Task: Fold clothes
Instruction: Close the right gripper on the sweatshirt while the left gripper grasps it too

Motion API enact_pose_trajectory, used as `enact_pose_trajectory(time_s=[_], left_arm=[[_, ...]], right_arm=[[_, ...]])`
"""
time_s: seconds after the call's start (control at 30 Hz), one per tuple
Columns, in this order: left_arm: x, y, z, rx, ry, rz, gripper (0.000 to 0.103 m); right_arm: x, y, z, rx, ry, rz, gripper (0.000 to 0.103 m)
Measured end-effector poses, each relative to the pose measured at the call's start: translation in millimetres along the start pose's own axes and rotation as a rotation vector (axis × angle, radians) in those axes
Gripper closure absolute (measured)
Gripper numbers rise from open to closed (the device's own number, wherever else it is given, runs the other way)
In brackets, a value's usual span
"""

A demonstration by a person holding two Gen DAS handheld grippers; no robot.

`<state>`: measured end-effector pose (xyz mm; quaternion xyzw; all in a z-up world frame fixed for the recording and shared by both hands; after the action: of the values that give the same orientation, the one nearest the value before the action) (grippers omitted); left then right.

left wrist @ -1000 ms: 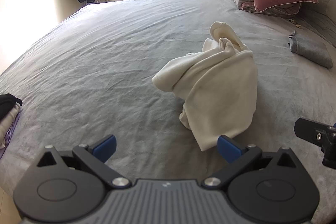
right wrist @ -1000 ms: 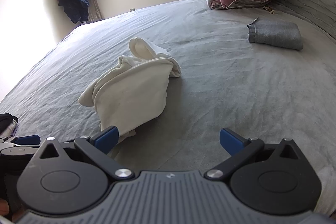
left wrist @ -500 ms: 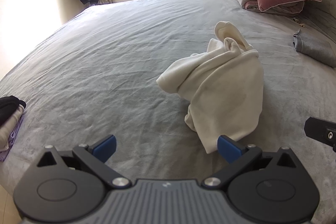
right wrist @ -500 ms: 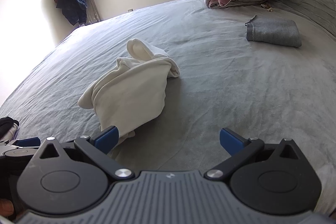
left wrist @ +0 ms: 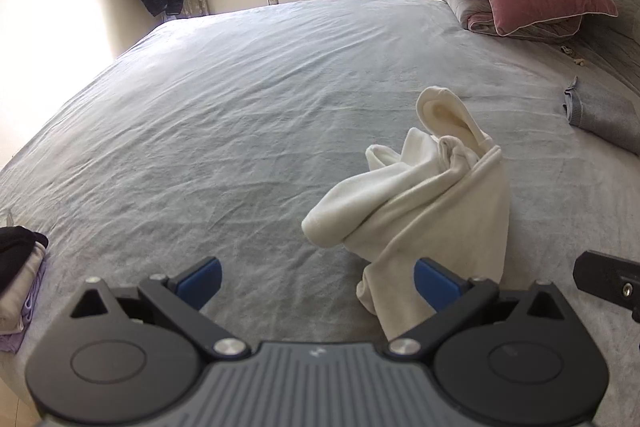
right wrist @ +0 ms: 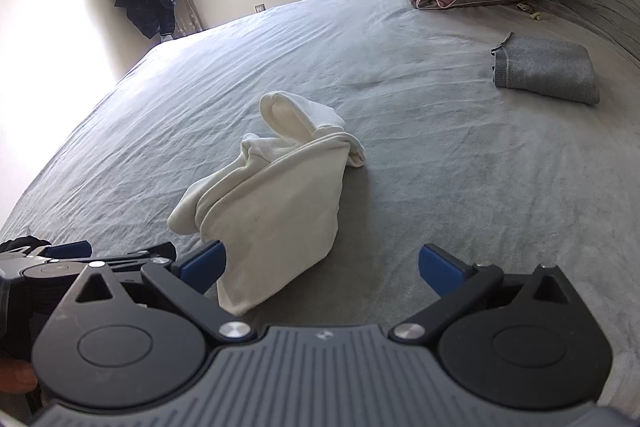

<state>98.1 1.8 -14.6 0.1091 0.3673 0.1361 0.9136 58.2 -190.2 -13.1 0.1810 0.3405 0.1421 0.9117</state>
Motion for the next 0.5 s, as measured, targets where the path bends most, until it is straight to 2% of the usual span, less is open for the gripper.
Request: enact_pose_trajectory(time_s=[0.23, 0.5], left_arm=[[23.7, -7.9, 17.1, -0.060, -0.012, -0.045, 0.000], [55.2, -24.8, 17.9, -0.096, -0.029, -0.099, 0.000]], right_arm=[[24.9, -11.8, 18.9, 0.032, 0.017, 0.015, 0.000], [48.5, -37.0, 24.7, 0.072, 0.032, 0.031, 0.000]])
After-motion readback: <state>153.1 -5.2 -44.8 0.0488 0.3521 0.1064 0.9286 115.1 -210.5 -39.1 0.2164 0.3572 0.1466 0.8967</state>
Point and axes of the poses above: each gripper's, at about its wrist camera, not at the fingertips, and x roughly the way its jaws point, y to its left, z to its top, the point moved 6 cm from there along x, roughly the way its jaws point, and after that the axes turned 15 degrees about z, right-handed, at the moved point
